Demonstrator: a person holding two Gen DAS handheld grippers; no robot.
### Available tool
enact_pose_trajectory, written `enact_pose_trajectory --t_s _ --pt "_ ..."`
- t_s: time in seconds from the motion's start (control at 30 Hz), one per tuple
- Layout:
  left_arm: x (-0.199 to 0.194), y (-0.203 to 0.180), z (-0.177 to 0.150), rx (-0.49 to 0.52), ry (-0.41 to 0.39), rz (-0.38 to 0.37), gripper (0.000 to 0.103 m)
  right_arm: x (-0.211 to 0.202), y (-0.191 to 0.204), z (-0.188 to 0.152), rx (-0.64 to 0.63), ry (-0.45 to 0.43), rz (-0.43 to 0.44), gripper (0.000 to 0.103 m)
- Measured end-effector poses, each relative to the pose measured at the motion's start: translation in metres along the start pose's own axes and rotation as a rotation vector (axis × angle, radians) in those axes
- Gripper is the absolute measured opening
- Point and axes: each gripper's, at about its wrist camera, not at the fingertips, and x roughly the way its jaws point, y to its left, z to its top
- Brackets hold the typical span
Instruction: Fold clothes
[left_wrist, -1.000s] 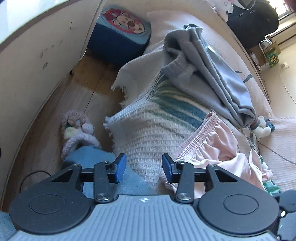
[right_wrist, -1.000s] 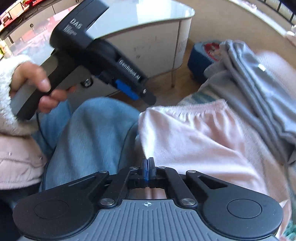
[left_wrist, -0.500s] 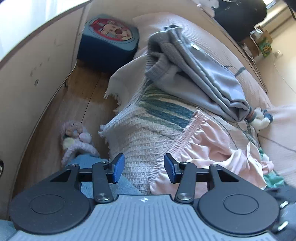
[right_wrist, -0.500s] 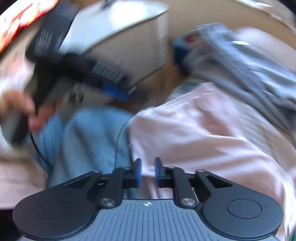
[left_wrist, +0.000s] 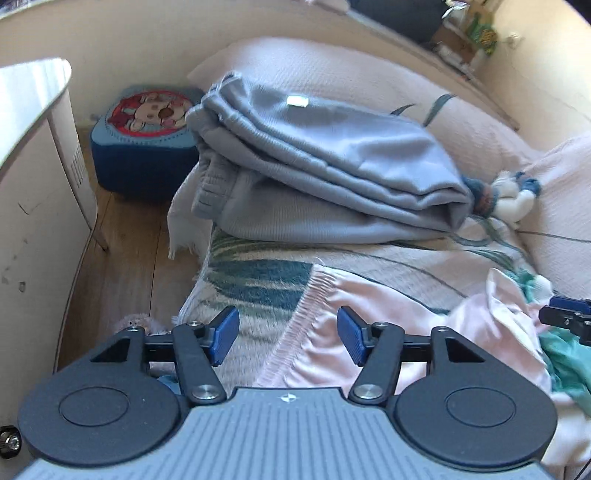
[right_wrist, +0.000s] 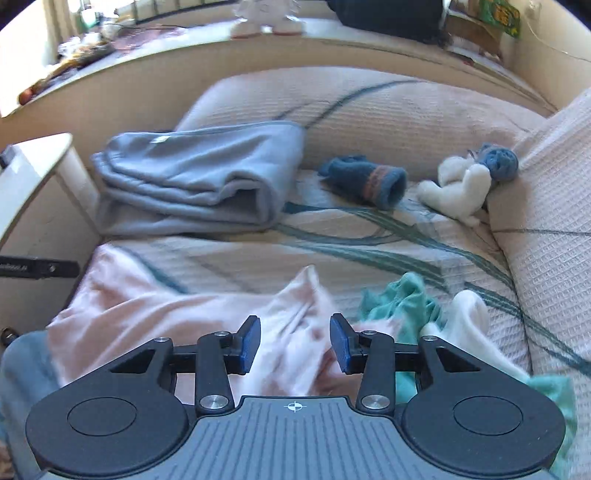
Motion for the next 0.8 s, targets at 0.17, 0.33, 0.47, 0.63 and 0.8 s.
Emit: enact_pose_trajectory --t_s 0.17,0.33,0.47,0.63,0.8 --pt "0.022 -0.006 0.008 0.023 0.024 0.008 0.057 0.027 -0.030 0.010 0.032 0.054 0.004 0.043" --pt "0.029 -0.019 0.007 0.071 0.008 0.014 0.037 0.041 -0.036 0.008 -0.009 0.122 0.007 0.062" --pt "0.029 -0.026 0.004 0.076 0.000 -0.002 0.021 0.042 -0.042 -0.005 -0.033 0.182 0.040 0.062" --pt "0.025 -0.024 0.004 0.050 -0.018 -0.021 0.011 0.051 -0.038 -0.022 -0.042 0.206 0.070 0.023" --pt "0.013 -0.013 0.014 0.011 -0.071 0.003 0.008 0.032 -0.036 -0.006 -0.045 0.074 0.053 0.013"
